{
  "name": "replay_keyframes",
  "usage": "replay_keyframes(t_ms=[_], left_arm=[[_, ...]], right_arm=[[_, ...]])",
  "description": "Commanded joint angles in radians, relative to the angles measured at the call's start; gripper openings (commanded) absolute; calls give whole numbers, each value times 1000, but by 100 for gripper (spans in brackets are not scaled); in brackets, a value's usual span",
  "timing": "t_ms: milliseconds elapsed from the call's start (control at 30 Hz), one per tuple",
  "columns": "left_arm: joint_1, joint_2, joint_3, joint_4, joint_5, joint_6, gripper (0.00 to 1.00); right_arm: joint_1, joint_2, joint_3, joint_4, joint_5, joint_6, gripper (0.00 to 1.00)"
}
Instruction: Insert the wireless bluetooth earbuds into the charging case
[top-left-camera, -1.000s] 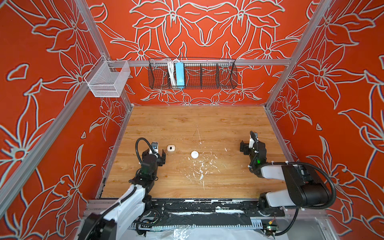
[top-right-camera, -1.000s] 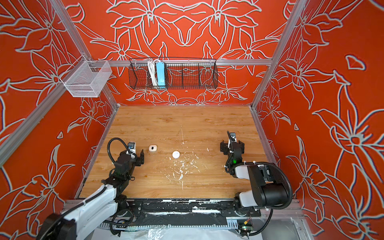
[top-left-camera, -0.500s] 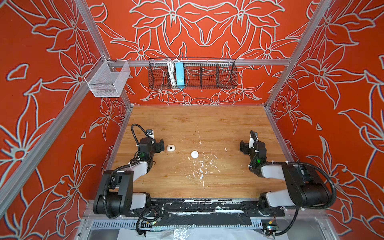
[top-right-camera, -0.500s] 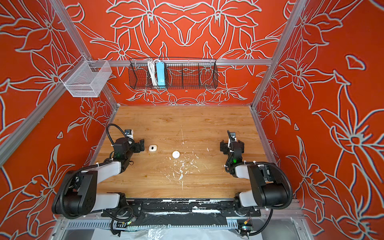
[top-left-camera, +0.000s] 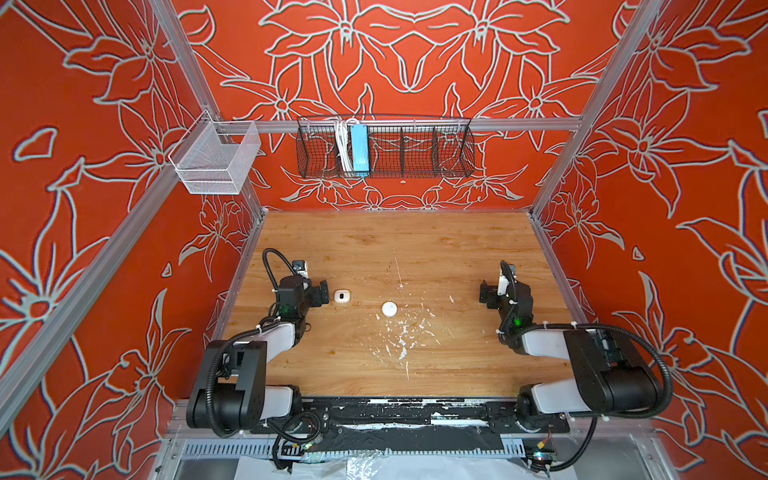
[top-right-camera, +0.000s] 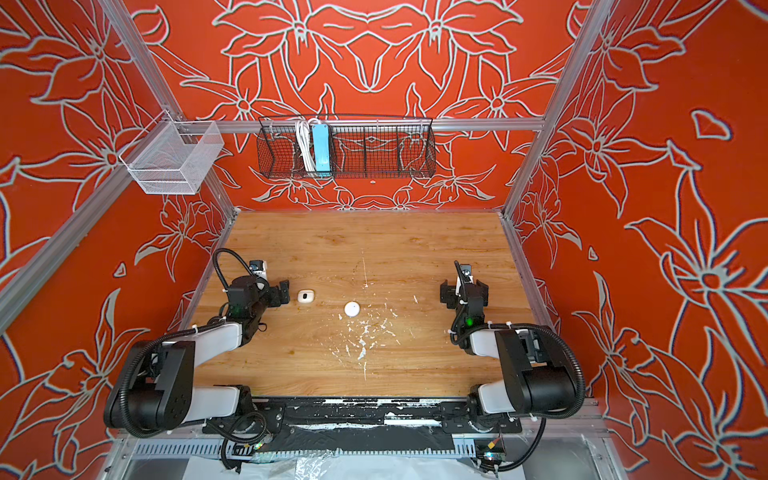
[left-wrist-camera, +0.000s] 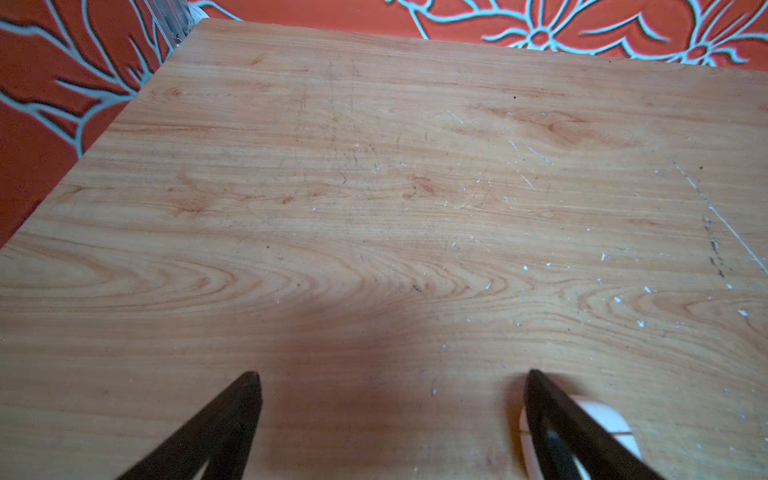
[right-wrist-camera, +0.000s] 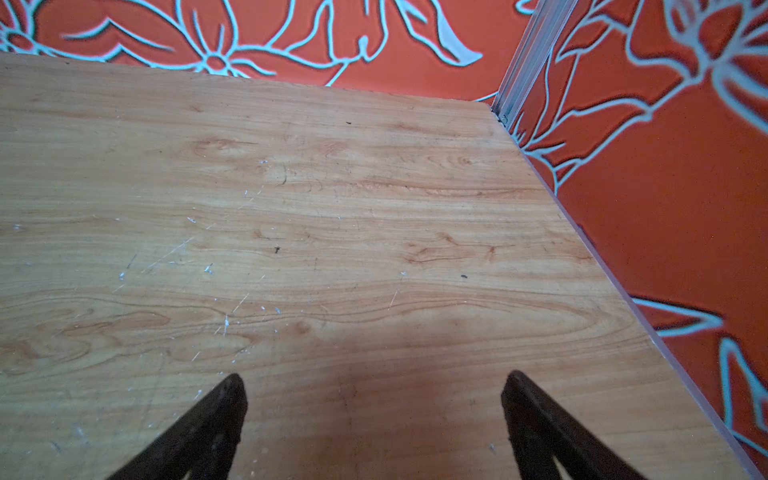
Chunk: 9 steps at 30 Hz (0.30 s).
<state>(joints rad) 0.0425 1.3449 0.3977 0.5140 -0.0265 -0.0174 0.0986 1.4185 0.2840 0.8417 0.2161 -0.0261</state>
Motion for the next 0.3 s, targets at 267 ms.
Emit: replay_keyframes(t_ms=[267], left_arm=[[2,2,1,-1,7,-5,97]], right_arm=[[-4,-6,21,-7,-13,-1,98]])
